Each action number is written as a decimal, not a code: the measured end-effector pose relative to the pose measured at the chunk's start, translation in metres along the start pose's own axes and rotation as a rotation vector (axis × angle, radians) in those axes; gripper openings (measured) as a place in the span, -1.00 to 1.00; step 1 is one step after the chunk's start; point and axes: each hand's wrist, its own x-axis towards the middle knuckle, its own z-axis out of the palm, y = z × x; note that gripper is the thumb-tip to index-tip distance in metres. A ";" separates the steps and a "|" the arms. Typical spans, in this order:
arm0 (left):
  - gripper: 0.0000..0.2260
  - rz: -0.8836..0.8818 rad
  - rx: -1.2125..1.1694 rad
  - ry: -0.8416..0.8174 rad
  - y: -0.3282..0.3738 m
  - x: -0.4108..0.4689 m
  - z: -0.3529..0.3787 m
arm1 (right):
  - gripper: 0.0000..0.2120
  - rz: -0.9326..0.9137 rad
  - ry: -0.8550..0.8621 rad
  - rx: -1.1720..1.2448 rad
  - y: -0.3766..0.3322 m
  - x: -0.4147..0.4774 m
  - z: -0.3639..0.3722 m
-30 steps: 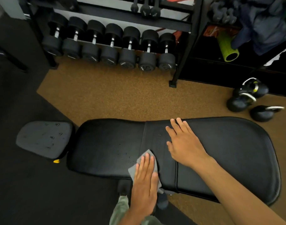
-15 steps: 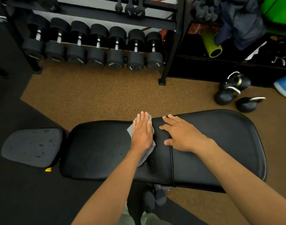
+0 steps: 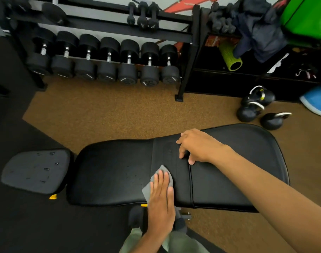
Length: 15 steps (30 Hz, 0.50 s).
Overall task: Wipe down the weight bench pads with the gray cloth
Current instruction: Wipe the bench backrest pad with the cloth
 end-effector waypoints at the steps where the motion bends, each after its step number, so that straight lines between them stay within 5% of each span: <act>1: -0.57 -0.034 -0.045 0.001 0.005 -0.005 -0.002 | -0.60 -0.030 0.015 -0.018 0.001 0.000 0.000; 4: -0.60 -0.209 -0.225 0.057 0.030 -0.017 -0.011 | -0.74 -0.151 0.075 -0.083 0.007 0.000 0.002; 10: -0.57 -0.126 -0.427 0.222 0.097 -0.050 0.010 | -0.84 -0.444 0.220 -0.263 0.022 0.009 0.004; 15: -0.68 -0.022 -0.327 0.312 0.132 -0.040 0.041 | -0.82 -0.451 0.116 -0.225 0.017 0.020 -0.005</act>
